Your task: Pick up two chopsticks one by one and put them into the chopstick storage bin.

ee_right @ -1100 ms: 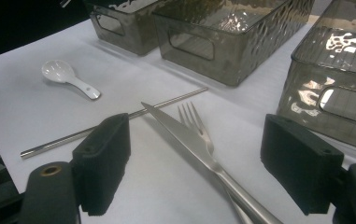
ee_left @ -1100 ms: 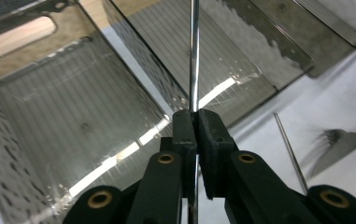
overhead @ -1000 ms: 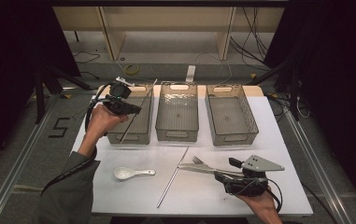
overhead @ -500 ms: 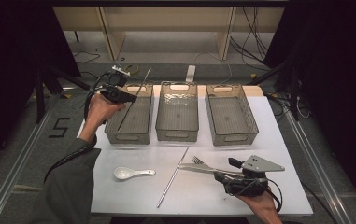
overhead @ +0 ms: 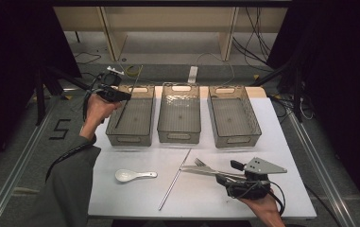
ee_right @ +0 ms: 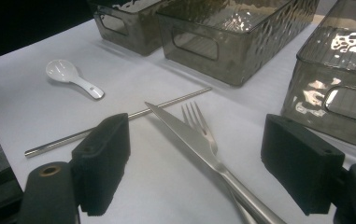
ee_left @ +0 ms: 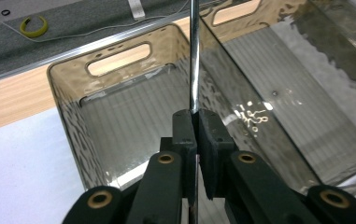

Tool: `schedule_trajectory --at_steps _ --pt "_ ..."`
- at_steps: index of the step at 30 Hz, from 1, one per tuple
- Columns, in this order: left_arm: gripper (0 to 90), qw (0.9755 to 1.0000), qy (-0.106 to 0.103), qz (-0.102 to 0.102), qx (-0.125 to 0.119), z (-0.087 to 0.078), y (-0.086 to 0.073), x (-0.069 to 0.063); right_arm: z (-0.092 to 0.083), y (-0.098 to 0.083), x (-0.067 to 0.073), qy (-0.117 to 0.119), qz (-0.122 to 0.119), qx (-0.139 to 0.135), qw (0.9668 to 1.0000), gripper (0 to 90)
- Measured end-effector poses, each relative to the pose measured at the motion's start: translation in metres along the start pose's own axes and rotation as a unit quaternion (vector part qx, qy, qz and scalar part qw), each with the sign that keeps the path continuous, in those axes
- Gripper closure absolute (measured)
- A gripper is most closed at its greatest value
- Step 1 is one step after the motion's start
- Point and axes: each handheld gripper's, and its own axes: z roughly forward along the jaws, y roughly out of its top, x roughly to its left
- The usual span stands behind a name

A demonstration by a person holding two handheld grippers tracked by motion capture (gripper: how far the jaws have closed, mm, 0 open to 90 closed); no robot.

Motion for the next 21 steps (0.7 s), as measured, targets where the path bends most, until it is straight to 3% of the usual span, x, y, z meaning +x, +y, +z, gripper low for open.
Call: schedule_trajectory --at_steps 10,21 --pt "85.1 0.9999 0.009 -0.01 -0.001 0.01 -0.015 0.012 0.001 0.0 0.0 0.002 -0.001 0.0 1.0 24.9" --pt "85.0 0.9999 0.013 0.004 -0.002 0.019 -0.022 0.009 0.001 0.0 0.001 0.004 -0.001 0.002 1.0 24.9"
